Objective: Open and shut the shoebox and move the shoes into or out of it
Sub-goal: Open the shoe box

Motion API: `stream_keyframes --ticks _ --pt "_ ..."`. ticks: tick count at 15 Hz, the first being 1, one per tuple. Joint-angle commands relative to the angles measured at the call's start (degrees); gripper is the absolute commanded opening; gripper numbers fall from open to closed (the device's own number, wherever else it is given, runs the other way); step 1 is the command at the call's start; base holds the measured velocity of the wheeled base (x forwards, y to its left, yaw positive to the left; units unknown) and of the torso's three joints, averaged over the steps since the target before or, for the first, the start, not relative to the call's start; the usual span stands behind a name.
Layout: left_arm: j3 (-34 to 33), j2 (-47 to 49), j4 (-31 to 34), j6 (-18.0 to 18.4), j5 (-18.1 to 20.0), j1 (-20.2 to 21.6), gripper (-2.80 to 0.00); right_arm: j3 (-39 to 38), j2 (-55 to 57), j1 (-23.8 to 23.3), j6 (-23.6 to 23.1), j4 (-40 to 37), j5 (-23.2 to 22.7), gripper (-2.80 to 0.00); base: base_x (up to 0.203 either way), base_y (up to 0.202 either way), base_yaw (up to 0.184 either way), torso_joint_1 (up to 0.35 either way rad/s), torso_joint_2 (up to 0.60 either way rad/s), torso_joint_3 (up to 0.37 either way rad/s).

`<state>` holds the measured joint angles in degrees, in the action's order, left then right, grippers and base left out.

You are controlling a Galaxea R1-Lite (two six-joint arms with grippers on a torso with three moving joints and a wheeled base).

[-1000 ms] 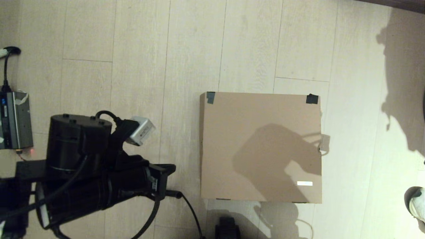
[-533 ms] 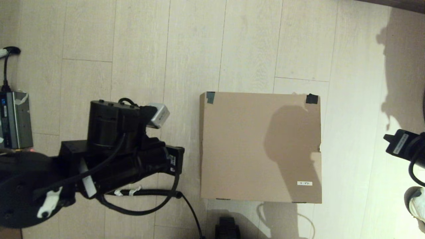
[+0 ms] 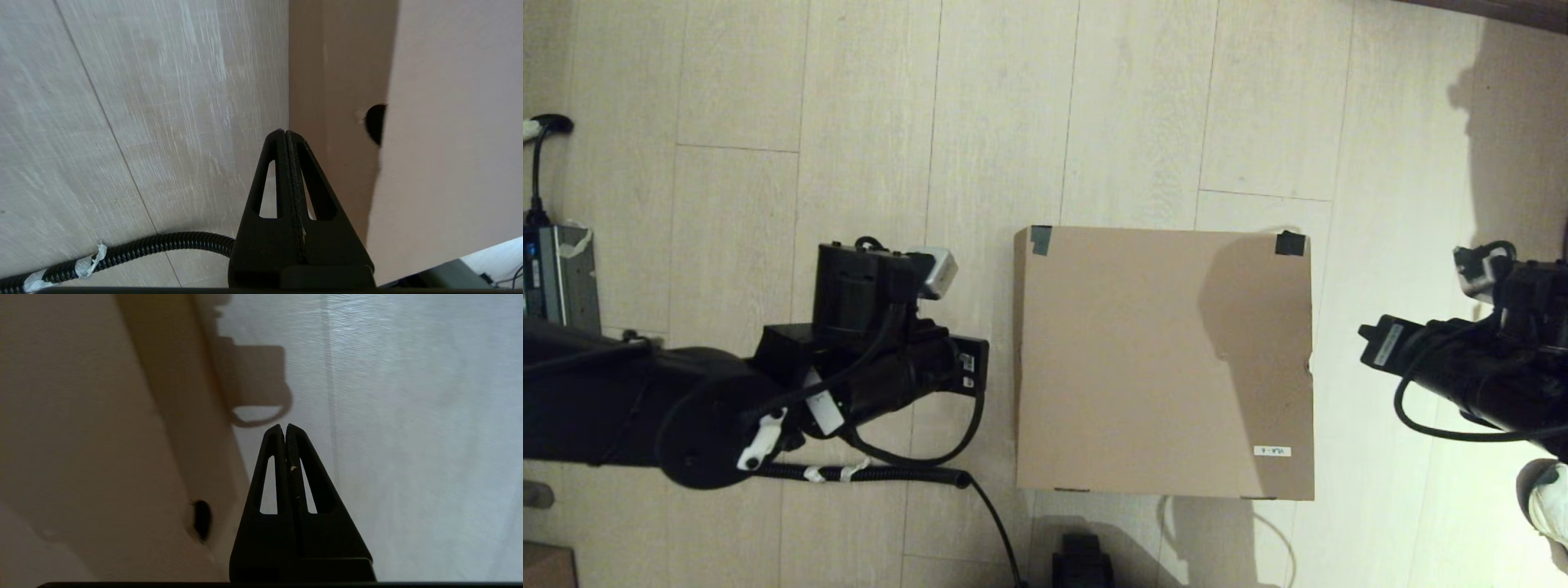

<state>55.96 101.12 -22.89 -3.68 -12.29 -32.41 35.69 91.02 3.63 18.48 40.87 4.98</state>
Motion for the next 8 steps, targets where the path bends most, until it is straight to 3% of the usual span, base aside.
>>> stream_keyframes --ticks 1,3,8 --pt "0.9 2.8 -0.1 0.0 0.0 0.5 -2.80 -1.0 6.8 0.5 0.2 6.4 -1.0 -2.80 0.000 0.000 0.000 0.000 0.00 0.000" --pt "2.3 4.8 -0.1 0.1 0.1 0.5 -2.80 -3.1 10.4 0.7 -0.2 12.5 -1.8 -2.80 0.000 0.000 0.000 0.000 0.00 0.000" --pt "5.7 8.8 -0.1 0.8 0.3 0.5 -2.80 -4.2 12.8 4.0 0.5 13.6 -2.3 -2.80 0.000 0.000 0.000 0.000 0.00 0.000"
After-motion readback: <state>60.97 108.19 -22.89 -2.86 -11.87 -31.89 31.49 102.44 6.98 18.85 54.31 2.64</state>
